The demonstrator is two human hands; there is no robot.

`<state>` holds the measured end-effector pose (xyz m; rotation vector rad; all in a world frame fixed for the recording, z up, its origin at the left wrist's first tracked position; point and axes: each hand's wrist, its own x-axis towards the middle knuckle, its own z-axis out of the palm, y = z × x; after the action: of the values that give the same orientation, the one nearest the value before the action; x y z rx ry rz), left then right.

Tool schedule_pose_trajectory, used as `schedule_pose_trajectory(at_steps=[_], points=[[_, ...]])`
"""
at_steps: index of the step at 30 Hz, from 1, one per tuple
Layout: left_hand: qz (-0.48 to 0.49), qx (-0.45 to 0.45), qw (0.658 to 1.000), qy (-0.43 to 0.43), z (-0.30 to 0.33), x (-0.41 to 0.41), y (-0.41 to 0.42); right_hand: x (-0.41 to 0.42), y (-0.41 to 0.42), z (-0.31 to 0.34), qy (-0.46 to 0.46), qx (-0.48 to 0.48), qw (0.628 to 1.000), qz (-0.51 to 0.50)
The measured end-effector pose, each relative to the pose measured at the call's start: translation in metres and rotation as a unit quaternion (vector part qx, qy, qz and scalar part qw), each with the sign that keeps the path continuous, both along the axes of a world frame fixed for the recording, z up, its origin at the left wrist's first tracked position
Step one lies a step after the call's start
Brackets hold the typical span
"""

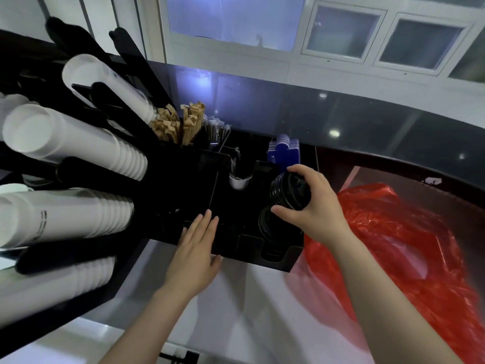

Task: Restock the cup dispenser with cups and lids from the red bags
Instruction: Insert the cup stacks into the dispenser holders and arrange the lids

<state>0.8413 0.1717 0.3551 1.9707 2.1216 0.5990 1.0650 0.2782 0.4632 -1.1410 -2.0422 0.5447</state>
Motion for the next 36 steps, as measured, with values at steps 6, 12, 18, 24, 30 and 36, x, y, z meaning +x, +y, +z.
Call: schedule_pose_trajectory(at_steps=[6,12,18,24,30,36], points=[[-0.005,0.005,1.0,0.001,-0.001,-0.001,0.001,-0.004,0.002,0.005,-0.039,-0.007,0.999,0.007],[-0.028,0.035,0.998,-0.043,0.003,-0.007,0.002,-0.026,-0.005,0.006,0.001,0.001,0.999,0.033],[0.068,0.114,0.985,-0.114,0.0,-0.03,-0.012,-0.073,-0.009,-0.017,-0.061,-0.026,0.993,0.095],[0.14,-0.052,0.984,-0.101,-0.044,-0.041,-0.028,-0.11,-0.002,-0.047,-0.29,0.033,0.954,0.069],[0.141,-0.202,0.969,0.023,-0.07,-0.046,-0.034,-0.12,0.008,-0.061,-0.397,0.019,0.915,0.076],[0.124,-0.248,0.96,0.039,-0.063,-0.051,-0.028,-0.131,0.002,-0.074,-0.472,0.018,0.88,0.048]])
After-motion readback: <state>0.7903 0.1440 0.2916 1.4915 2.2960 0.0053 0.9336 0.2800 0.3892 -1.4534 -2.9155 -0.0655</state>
